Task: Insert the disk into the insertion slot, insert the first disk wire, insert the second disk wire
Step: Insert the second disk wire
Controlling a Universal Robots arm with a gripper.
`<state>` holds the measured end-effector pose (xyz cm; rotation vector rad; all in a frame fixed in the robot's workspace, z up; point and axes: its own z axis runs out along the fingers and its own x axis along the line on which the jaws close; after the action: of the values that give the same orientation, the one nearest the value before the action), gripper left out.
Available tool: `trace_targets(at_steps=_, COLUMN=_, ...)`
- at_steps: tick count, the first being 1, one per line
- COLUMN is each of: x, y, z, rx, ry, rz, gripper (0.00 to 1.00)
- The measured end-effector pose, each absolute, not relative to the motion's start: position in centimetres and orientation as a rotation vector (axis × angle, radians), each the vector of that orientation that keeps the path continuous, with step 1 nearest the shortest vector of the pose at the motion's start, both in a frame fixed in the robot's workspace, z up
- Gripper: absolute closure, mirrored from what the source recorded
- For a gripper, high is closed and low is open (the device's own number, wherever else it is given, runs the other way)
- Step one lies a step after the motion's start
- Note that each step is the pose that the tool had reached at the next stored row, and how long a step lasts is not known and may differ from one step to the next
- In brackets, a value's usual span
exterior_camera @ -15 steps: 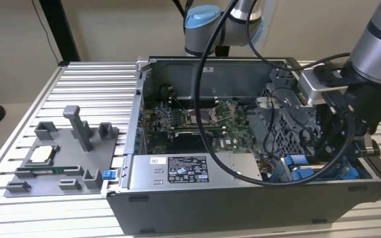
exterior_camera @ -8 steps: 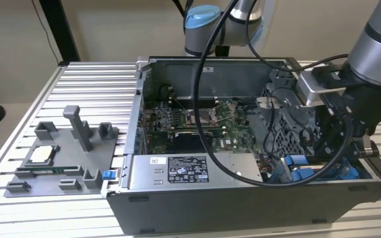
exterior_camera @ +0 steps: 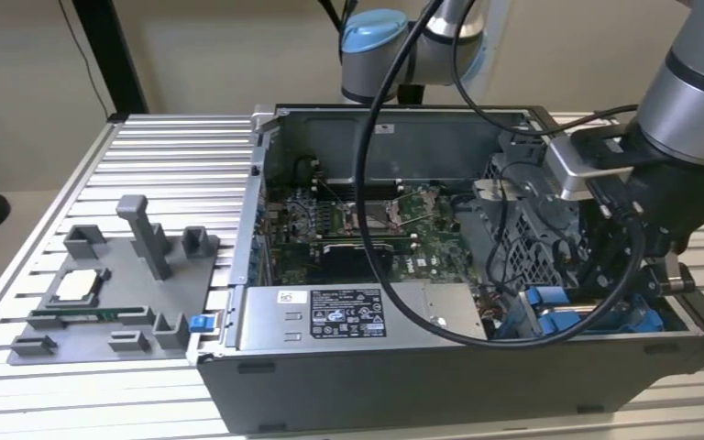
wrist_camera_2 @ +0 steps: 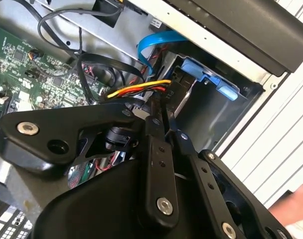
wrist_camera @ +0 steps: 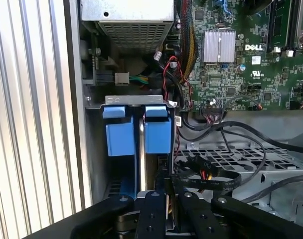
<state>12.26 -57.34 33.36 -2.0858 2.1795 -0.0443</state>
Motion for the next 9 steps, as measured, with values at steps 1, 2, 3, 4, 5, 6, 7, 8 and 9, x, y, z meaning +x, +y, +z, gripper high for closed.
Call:
trace_targets(at_steps=1, x=12.3, y=-57.3, z=33.3, rx=-2.086, ry=2.179, rz=-0.044, gripper=1.00)
trace_targets(at_steps=2, x=12.3, y=-57.3, z=33.3, rx=-2.086, ry=2.179, rz=-0.044, gripper=1.00)
trace_targets(at_steps=3, x=12.3, y=-57.3, z=33.3, rx=-2.086, ry=2.179, rz=-0.044, gripper=1.00)
trace_targets(at_steps=4, x=12.3, y=-57.3, z=33.3, rx=-2.086, ry=2.179, rz=-0.044, gripper=1.00)
trace_targets(at_steps=5, x=12.3, y=-57.3, z=33.4, rx=-2.086, ry=2.179, rz=-0.044, gripper=1.00)
trace_targets(at_steps=6, x=12.3, y=-57.3, z=33.5, rx=-2.085, ry=2.179, rz=-0.043, gripper=1.00)
trace_targets(at_steps=7, x=12.3, y=-57.3, z=33.7, rx=-2.084, ry=2.178, rz=-0.041, gripper=0.00)
trace_targets(at_steps=8, x=12.3, y=-57.3, z=34.1, rx=-2.085, ry=2.178, rz=-0.041, gripper=0.00)
trace_targets(at_steps=9, x=12.3, y=-57.3, z=34.5, rx=-2.086, ry=2.179, rz=-0.043, gripper=0.00)
